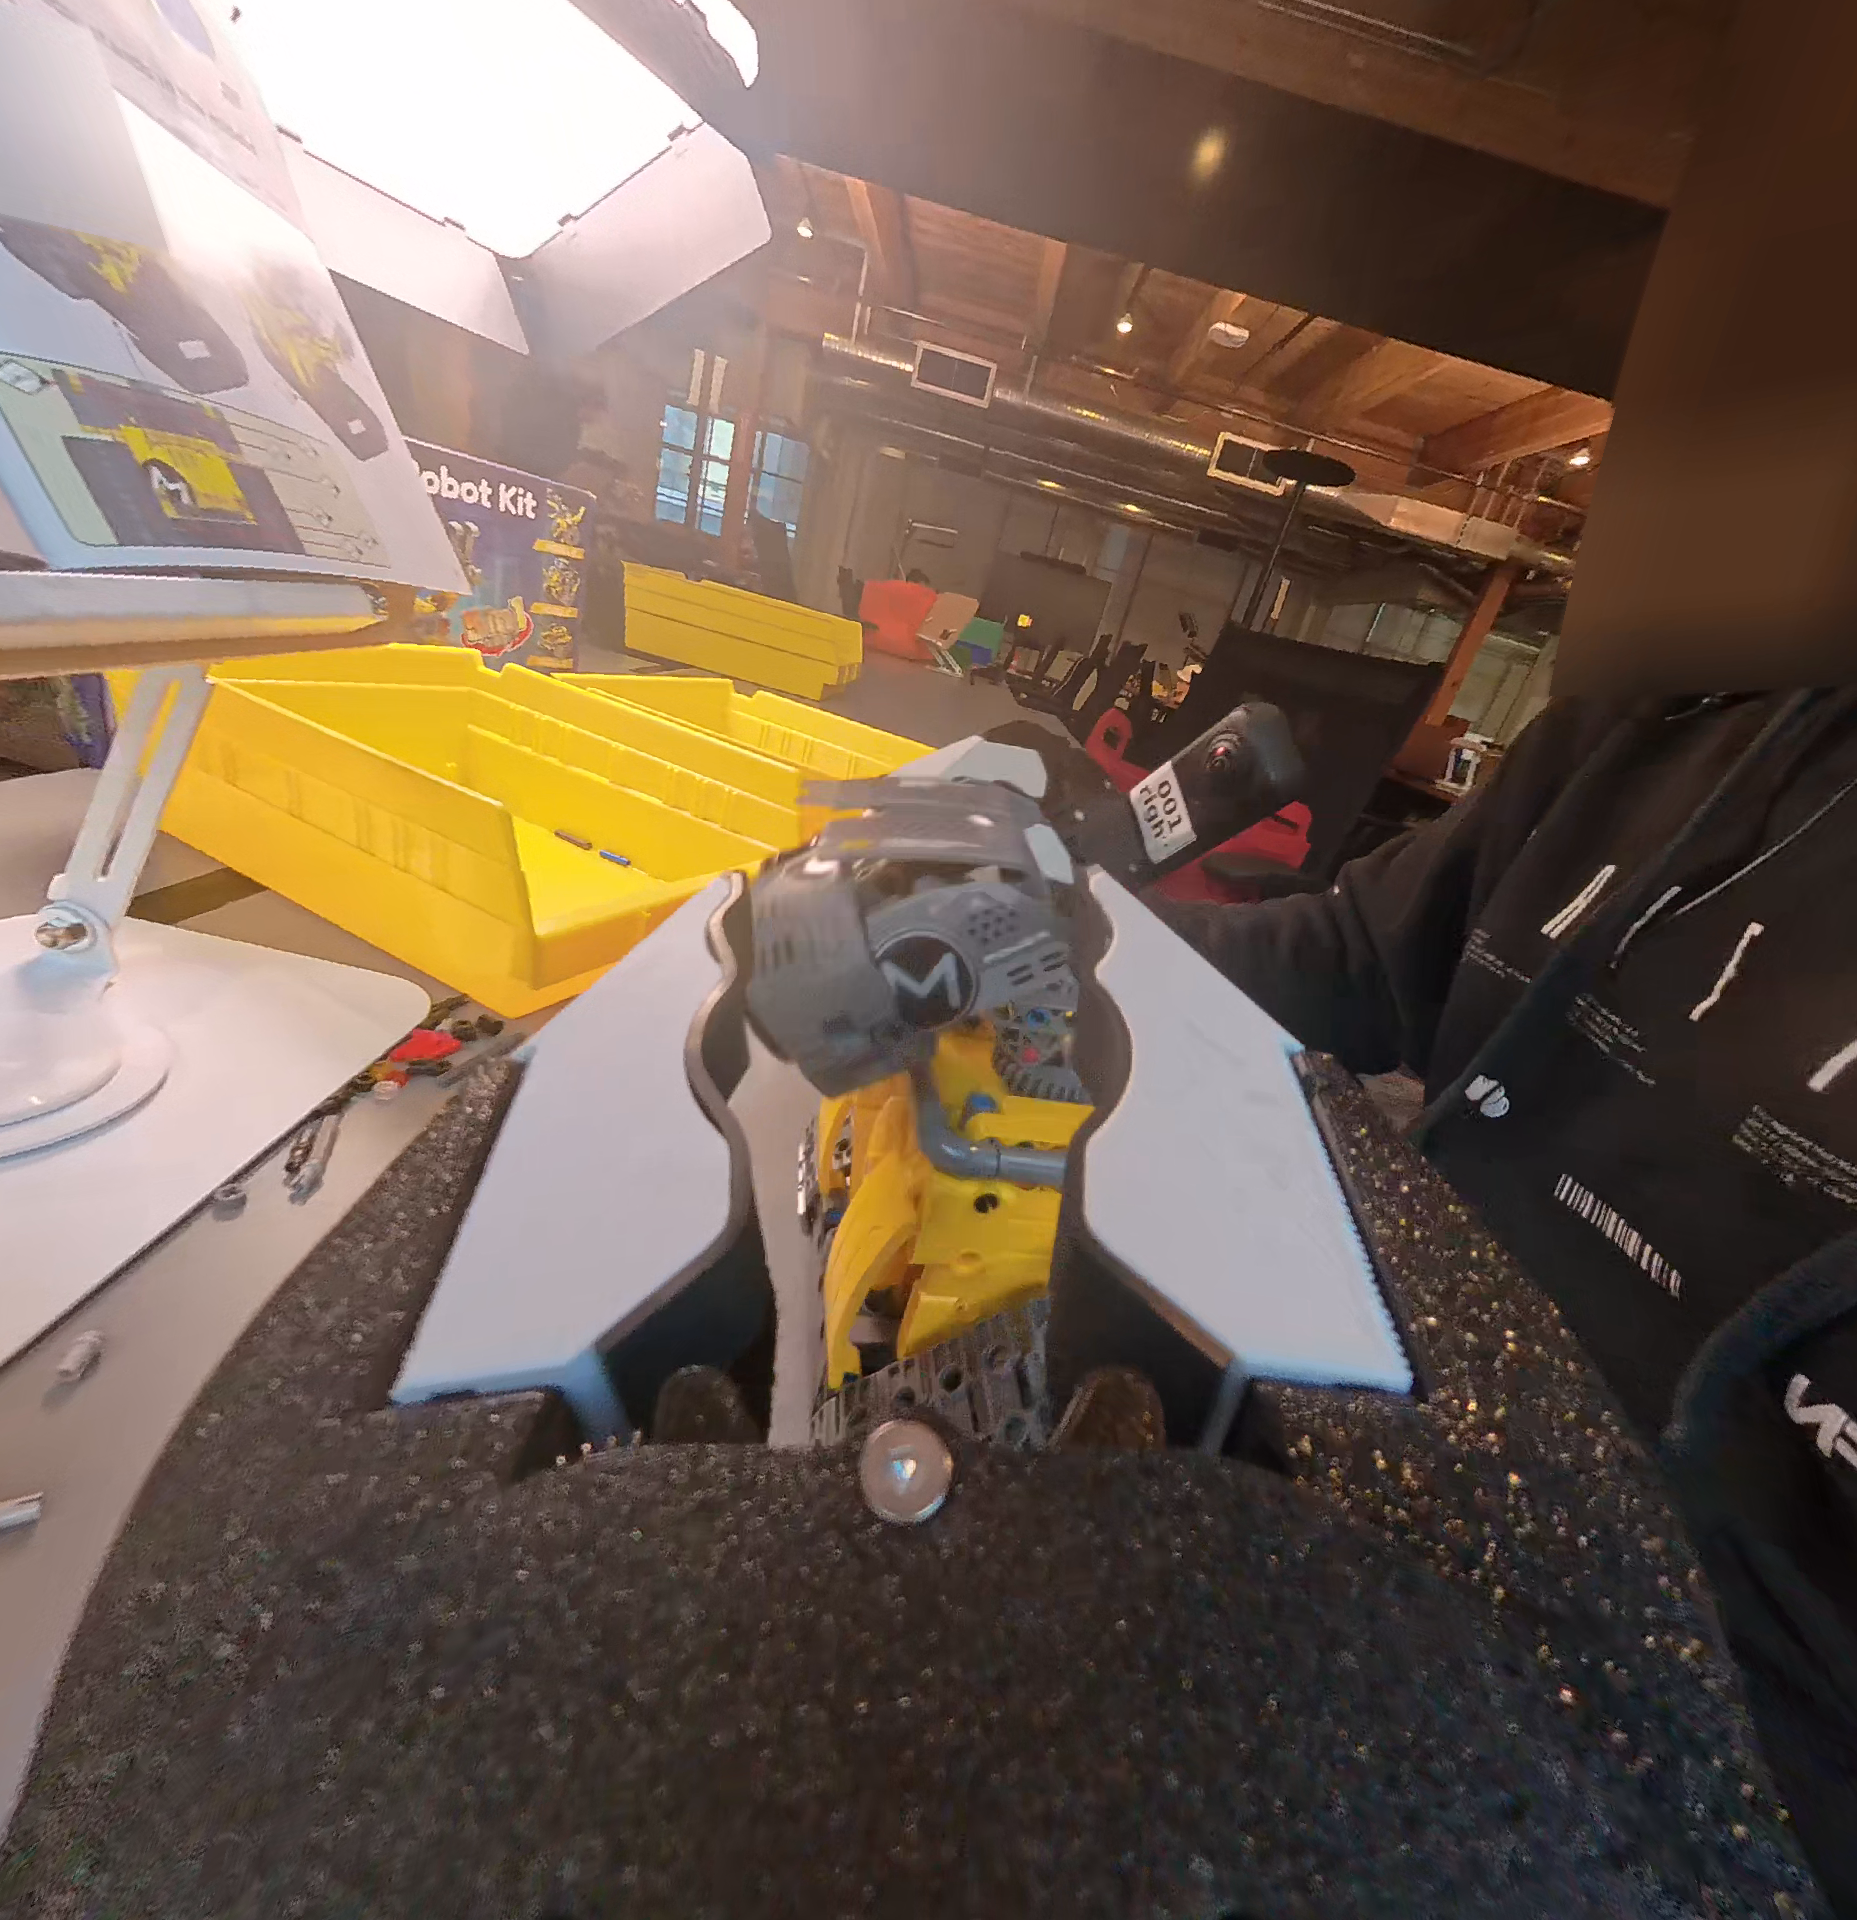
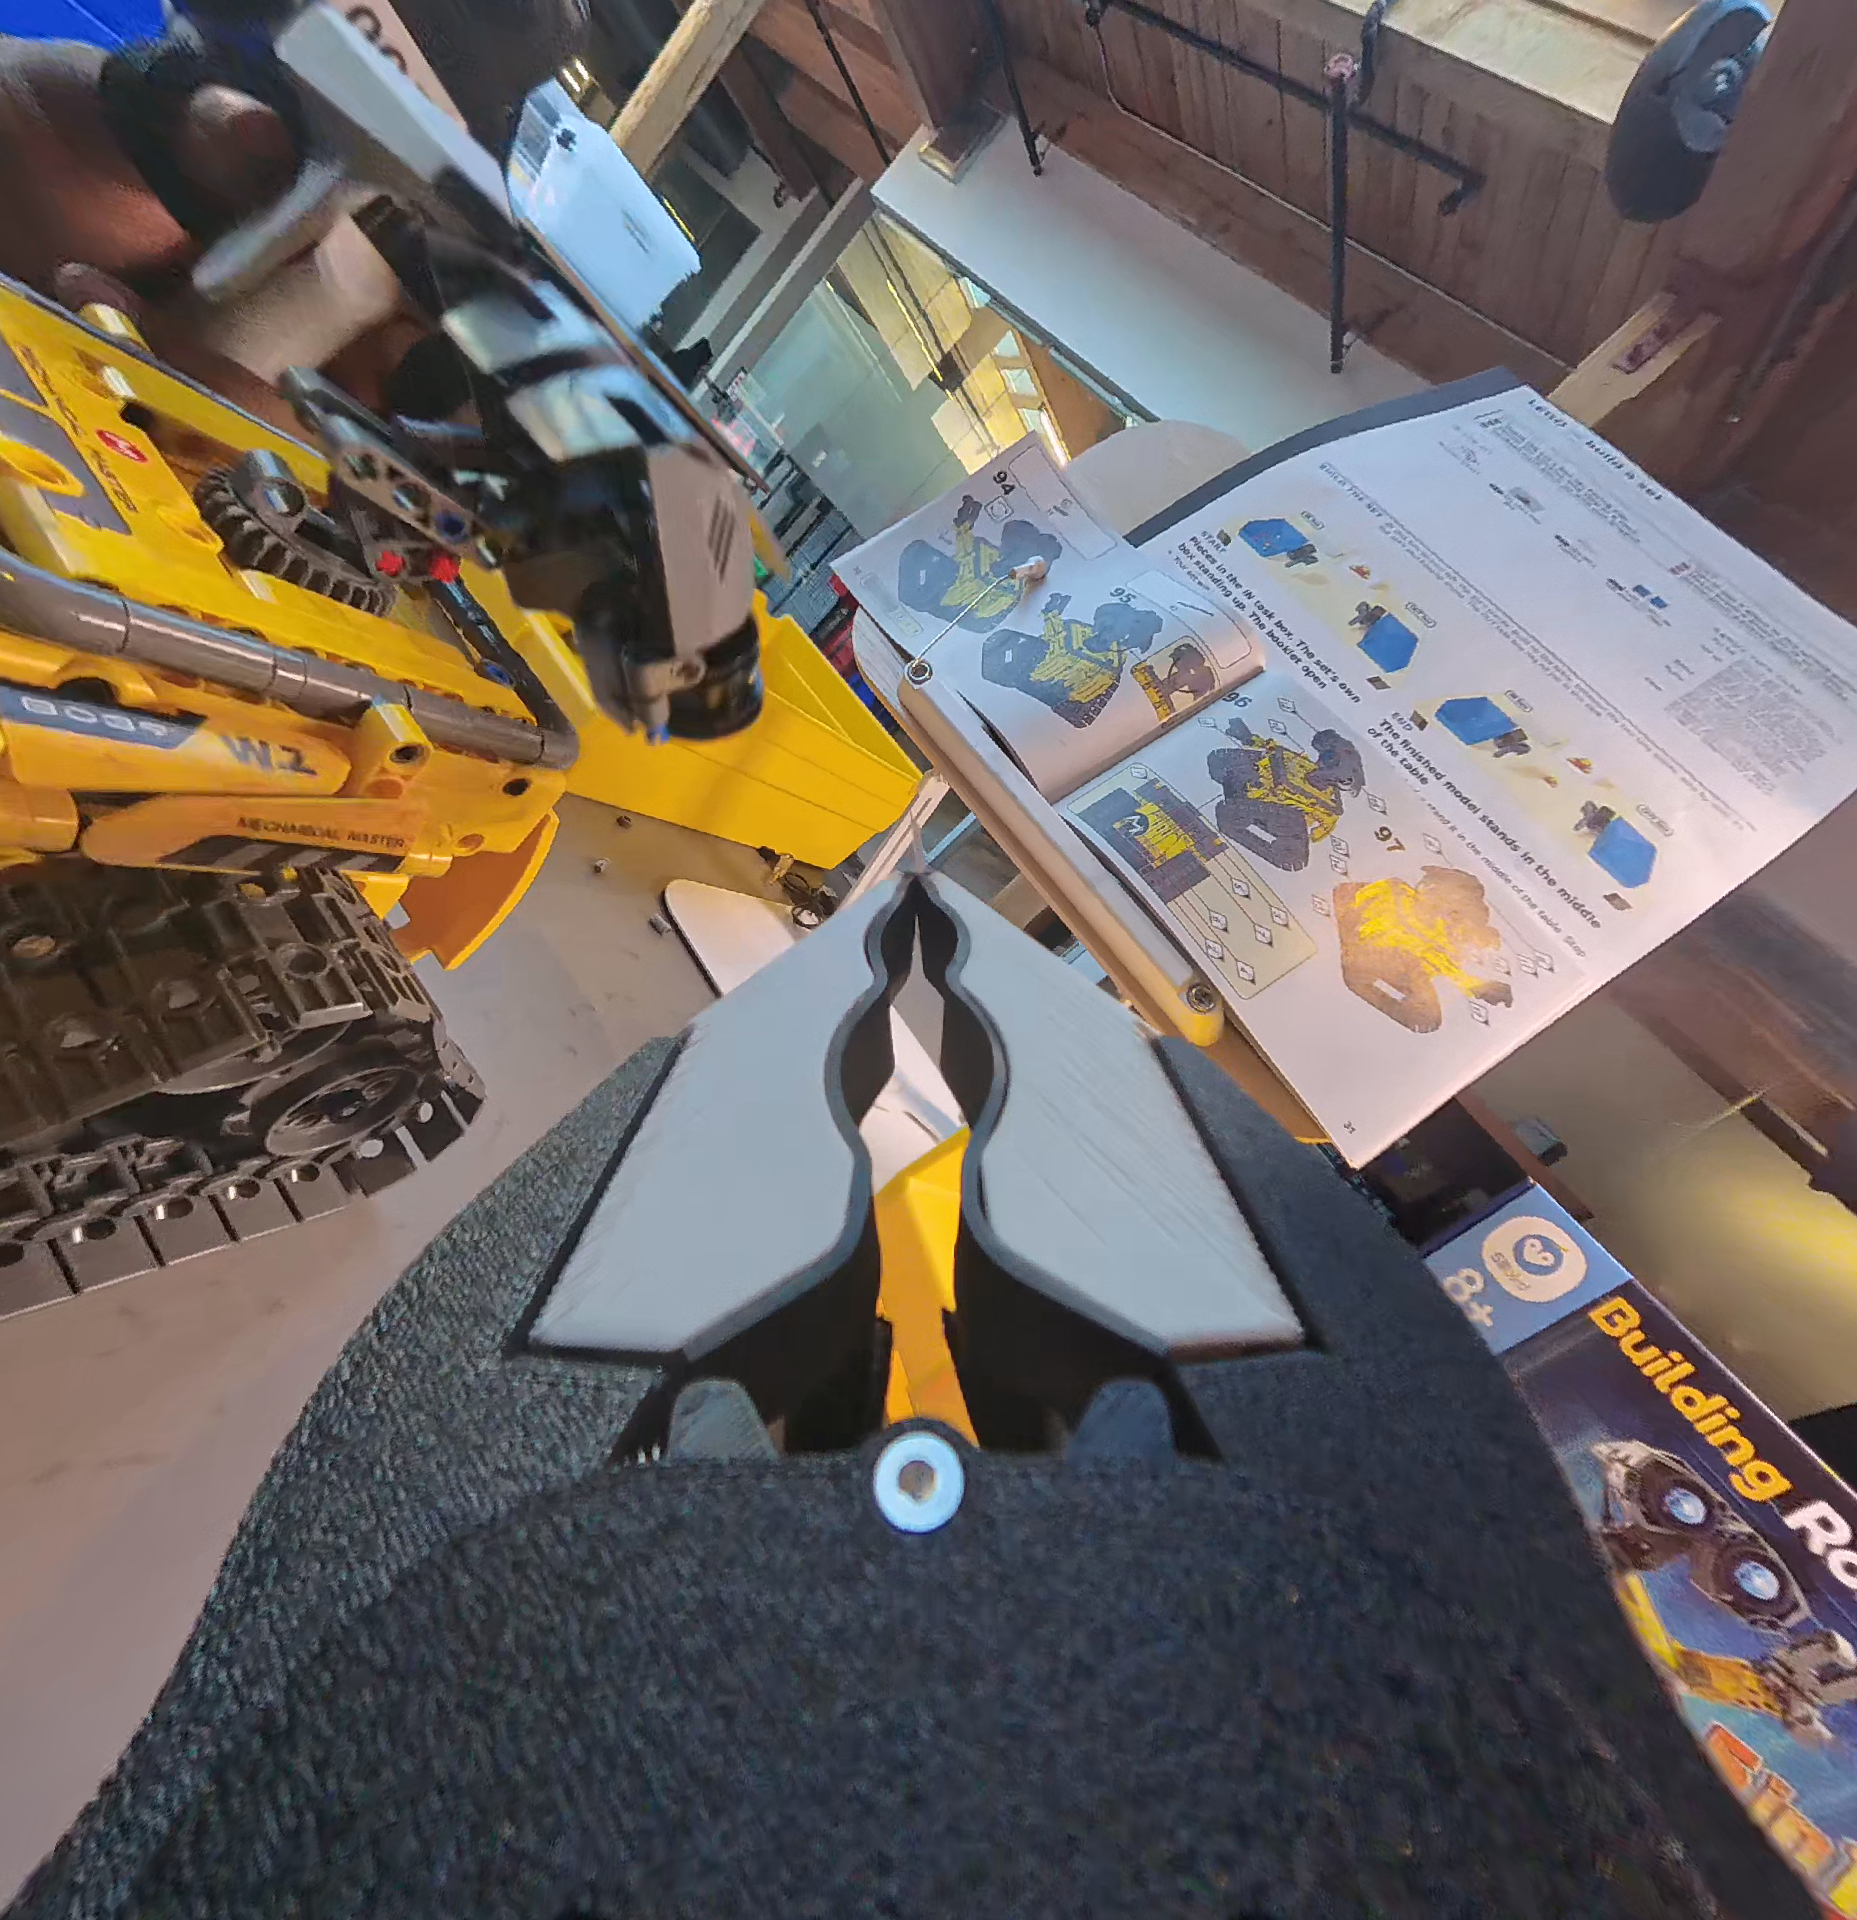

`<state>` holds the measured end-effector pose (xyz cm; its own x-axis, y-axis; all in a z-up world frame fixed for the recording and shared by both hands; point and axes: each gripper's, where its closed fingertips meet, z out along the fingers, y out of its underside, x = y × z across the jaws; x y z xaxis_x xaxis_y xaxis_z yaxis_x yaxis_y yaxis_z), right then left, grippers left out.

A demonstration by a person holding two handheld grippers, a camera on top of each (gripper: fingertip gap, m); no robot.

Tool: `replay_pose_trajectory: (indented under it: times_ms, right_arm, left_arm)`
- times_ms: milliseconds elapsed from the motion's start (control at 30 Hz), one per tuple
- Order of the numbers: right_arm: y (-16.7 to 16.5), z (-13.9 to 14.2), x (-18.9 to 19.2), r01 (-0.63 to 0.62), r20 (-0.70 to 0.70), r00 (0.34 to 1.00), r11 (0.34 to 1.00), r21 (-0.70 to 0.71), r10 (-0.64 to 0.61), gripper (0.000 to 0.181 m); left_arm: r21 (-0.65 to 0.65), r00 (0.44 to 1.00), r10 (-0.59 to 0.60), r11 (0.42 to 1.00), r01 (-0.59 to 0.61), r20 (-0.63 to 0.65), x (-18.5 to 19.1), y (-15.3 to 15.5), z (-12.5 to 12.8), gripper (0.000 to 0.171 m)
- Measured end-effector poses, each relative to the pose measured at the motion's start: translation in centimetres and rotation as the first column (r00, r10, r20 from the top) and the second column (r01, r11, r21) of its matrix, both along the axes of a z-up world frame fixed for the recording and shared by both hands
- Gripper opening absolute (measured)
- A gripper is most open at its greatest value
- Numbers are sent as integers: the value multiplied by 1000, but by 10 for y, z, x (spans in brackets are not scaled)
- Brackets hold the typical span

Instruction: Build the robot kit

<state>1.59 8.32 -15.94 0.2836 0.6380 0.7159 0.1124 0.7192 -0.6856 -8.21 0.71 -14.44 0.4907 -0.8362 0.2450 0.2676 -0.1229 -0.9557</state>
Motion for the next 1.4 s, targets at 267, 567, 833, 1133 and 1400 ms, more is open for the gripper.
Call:
replay_pose_trajectory:
  times_ms: [267, 567, 833, 1133, 1400]
  right_arm:
    - [-7, 27, -7, 48, -42, 998, 992, 114, -43, 0]
    - [-31, 137, -49, 267, -180, 963, 803, 533, -201, 0]
    - [-24, 136, -76, 288, -197, 957, 763, 578, -211, 0]
    - [-17, 104, -85, 245, -129, 969, 779, 577, -210, 0]
    - [-40, 77, -95, -140, 111, 986, 972, 186, 121, 30]
  left_arm:
    - [-182, 968, 241, 957, -225, 72, -36, 30, 42, 38]
    - [-183, 968, 20, 983, 27, 251, 30, 51, 129, 43]
    - [-218, 952, 34, 975, 35, 303, 23, 56, 118, 26]
    - [-251, 955, 54, 968, 22, 290, 21, 70, 99, 3]
    - [-113, 996, 37, 993, -46, -78, 15, 57, 88, 0]
